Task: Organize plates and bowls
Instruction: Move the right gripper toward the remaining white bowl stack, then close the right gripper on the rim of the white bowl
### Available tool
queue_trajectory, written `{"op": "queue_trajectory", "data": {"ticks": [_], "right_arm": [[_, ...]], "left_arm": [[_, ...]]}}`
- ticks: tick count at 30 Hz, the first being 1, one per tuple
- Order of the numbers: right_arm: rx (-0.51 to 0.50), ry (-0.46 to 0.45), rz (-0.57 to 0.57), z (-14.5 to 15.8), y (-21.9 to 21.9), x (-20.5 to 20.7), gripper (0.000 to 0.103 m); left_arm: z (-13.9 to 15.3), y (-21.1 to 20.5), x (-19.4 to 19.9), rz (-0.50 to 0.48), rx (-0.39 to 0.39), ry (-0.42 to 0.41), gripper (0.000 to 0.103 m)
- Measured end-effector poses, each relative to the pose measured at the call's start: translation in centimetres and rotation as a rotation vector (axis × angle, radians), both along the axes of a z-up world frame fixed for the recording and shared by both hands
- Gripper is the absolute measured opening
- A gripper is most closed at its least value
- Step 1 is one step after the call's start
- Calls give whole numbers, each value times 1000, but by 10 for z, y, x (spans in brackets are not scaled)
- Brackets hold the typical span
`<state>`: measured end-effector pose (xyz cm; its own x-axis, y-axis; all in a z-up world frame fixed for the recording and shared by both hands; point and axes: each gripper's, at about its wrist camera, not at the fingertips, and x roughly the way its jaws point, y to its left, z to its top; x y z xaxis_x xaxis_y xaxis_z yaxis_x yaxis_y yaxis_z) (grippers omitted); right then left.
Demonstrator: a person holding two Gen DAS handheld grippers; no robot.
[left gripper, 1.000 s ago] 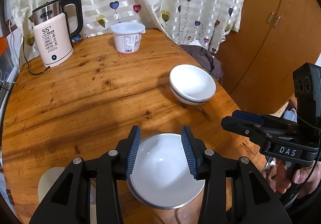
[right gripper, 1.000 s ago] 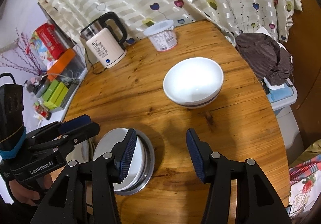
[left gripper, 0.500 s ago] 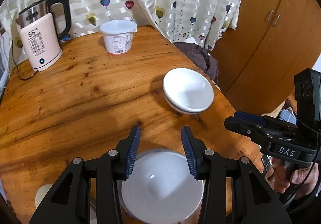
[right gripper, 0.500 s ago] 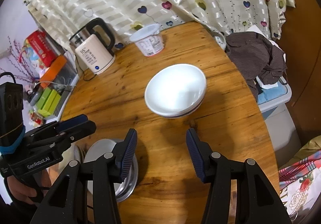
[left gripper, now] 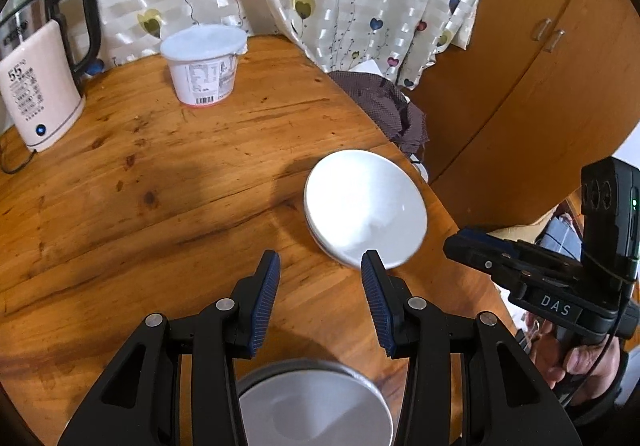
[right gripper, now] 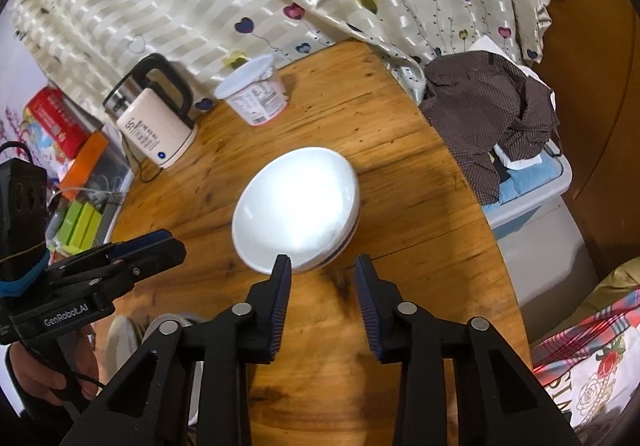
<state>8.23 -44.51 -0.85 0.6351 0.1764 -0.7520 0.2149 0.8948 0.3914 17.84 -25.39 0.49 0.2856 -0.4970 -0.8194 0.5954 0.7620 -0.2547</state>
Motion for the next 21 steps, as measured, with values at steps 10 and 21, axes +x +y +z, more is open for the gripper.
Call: {"op": "queue_trajectory", "data": {"ticks": [10, 21], "right_arm": [[29, 13, 1, -11, -10, 20, 25], [53, 30, 7, -23, -14, 32, 19]], "left_arm": [[-19, -18, 23, 3, 13, 67, 44], [-32, -30, 32, 3, -1, 102, 39]]}}
